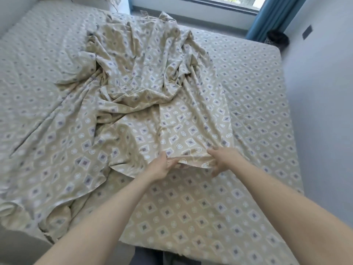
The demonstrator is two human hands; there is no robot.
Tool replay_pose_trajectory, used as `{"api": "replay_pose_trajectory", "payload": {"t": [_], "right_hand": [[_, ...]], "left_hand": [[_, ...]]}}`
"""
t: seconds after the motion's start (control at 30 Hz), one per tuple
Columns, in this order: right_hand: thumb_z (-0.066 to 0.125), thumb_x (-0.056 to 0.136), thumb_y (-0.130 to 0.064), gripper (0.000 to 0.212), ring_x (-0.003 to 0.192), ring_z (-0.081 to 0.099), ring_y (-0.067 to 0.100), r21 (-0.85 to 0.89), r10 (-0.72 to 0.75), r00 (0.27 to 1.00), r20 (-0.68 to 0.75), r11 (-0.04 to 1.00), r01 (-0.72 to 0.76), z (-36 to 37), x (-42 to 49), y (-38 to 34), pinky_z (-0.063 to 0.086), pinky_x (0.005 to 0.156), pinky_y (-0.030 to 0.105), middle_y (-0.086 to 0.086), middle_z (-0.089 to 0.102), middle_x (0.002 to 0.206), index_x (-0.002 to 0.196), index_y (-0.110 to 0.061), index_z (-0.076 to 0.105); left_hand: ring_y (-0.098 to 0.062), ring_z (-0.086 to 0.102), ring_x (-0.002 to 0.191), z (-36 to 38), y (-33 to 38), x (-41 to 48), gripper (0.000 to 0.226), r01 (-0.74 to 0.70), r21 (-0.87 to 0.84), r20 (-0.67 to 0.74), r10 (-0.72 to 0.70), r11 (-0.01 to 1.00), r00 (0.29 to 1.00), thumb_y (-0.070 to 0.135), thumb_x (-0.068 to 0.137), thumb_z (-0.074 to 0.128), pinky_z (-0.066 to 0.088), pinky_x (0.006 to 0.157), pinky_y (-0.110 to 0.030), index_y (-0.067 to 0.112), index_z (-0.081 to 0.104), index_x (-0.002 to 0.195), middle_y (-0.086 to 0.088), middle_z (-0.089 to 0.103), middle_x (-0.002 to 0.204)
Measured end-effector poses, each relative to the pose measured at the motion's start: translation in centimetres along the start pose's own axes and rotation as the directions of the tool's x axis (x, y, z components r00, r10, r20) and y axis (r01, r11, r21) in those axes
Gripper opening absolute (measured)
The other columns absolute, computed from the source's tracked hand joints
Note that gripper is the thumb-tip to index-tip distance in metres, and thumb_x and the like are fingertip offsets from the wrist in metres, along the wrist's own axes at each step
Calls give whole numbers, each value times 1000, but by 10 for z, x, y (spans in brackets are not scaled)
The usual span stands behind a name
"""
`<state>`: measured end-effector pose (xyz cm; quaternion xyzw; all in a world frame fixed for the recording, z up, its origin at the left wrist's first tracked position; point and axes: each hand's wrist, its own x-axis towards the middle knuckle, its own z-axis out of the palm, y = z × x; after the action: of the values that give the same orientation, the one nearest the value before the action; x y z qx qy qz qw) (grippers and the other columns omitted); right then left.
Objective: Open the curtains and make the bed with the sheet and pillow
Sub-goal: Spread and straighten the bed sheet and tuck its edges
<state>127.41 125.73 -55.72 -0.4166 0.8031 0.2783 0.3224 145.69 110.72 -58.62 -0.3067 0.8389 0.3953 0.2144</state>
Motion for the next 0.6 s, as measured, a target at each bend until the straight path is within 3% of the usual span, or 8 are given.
{"api": "replay_pose_trajectory", "payload": {"t": [0.07,0.13,0.23,0.3,0.37,0.47,0.6], "right_hand": [[55,91,-15,29,108,59,22,35,28,989,-146,999,-23,0,-21,7,43,69,31,2,61,119,119,-19,54],[44,90,-1,23,102,62,23,45,88,973,-212,996,-80,10,-39,18,40,66,30,3,63,107,102,-15,59],[56,86,-4,13,100,63,22,20,85,971,-224,996,-83,39,-66,42,42,66,29,3,64,99,85,-17,54],[64,80,-3,24,96,64,22,5,77,967,-245,997,-78,64,-78,62,41,63,30,1,67,103,95,-18,53],[67,77,-3,48,93,63,22,-14,58,964,-259,998,-64,88,-97,90,37,58,29,1,67,104,117,-19,47],[72,74,-5,90,92,62,23,-47,39,961,-272,997,-53,118,-123,127,37,55,29,2,67,105,146,-16,21],[66,79,-1,80,96,64,25,-67,45,946,-322,995,-70,152,-170,178,39,60,31,5,67,105,146,-9,22]], "left_hand": [[-15,53,75,4,13,-15,42,-7,-12,29,7,1000,1000,47,95,47,42,64,-27,9,38,109,-4,62,97],[-13,52,79,12,27,-29,35,1,-10,30,0,1000,1000,32,92,58,39,59,-24,10,40,112,2,60,100],[-21,51,87,38,54,-48,31,43,38,-16,-42,998,999,11,86,55,35,62,-27,12,42,114,-9,59,109],[-25,54,94,59,75,-59,36,67,46,-18,-67,997,998,2,84,48,36,67,-27,13,43,118,-12,58,114],[-28,56,100,86,102,-74,43,84,59,-30,-82,995,996,-1,82,46,38,69,-28,16,43,122,-14,58,115],[-31,55,105,128,141,-95,53,120,50,-72,-116,992,991,-3,82,45,38,70,-29,17,39,131,-16,56,117],[-31,57,101,188,196,-126,62,171,71,-175,-157,983,972,-1,82,46,46,75,-34,16,33,139,-15,58,112]]}}
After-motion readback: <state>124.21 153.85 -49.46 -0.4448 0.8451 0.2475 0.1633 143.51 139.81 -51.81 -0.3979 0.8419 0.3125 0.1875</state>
